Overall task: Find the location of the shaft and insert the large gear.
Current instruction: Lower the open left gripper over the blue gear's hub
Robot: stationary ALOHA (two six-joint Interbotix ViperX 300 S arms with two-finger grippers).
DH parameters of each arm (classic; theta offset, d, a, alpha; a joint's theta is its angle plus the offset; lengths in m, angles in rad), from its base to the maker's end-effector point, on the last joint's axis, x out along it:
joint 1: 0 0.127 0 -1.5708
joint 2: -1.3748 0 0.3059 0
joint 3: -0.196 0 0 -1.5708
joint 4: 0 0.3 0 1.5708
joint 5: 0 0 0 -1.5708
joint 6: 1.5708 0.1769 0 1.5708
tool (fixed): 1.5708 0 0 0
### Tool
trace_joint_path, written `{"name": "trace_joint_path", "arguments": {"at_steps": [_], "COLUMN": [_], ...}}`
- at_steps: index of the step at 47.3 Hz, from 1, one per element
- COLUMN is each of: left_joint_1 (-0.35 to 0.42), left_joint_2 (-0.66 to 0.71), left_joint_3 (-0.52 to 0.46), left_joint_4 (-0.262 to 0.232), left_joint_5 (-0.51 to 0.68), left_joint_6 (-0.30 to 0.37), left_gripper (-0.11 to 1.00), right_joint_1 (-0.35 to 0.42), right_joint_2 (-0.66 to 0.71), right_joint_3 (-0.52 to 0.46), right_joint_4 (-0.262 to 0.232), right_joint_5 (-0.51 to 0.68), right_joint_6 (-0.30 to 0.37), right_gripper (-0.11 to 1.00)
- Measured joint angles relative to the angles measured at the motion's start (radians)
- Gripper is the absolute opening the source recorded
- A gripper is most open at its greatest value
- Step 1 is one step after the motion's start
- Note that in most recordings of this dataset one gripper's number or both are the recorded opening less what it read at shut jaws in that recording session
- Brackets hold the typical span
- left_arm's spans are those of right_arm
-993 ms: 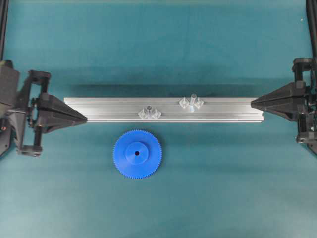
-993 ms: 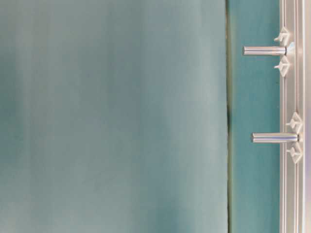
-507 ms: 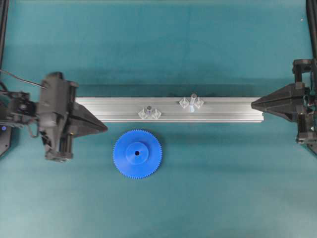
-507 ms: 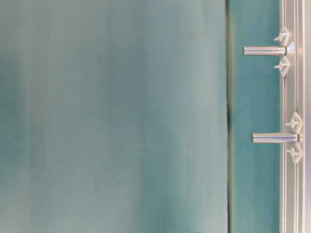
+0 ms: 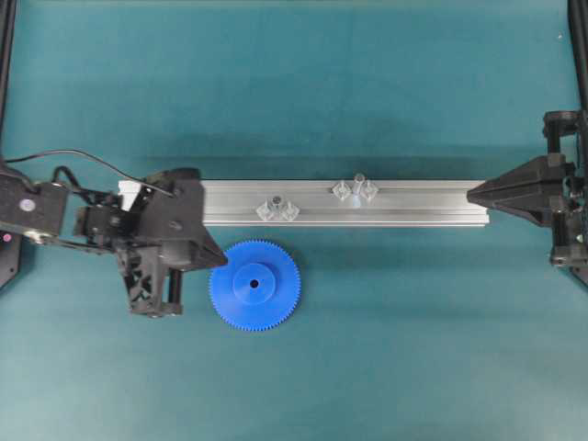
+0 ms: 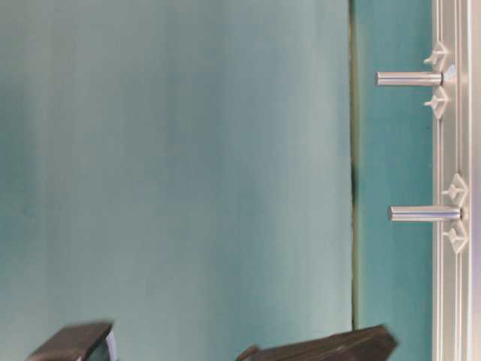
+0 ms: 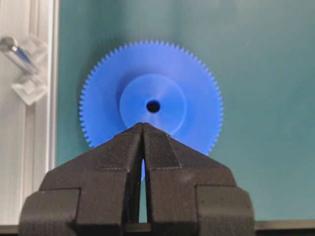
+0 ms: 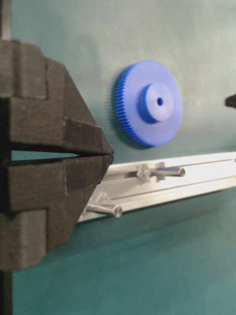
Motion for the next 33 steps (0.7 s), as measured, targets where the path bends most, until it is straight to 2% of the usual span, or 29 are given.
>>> {"name": "trace_joint_path", "arguments": {"at_steps": [19,33], "left_joint_1": [0.0,0.0], "left_joint_2": [0.103,0.21], "left_joint_3": [-0.092,-0.207], "left_joint_4": [0.0,0.0], "left_joint_5": [0.064,0.224], "left_joint_6": [-0.002,0.006], "left_gripper": [0.0,0.0], "right_joint_1": [0.0,0.0], "right_joint_2": [-0.002,-0.015], "right_joint_3": [0.006,0.02], "right_joint_4": [0.0,0.0], "right_joint_5": [0.002,0.002], "right_joint_6": [0.002,0.028], "right_gripper": [0.0,0.0]}}
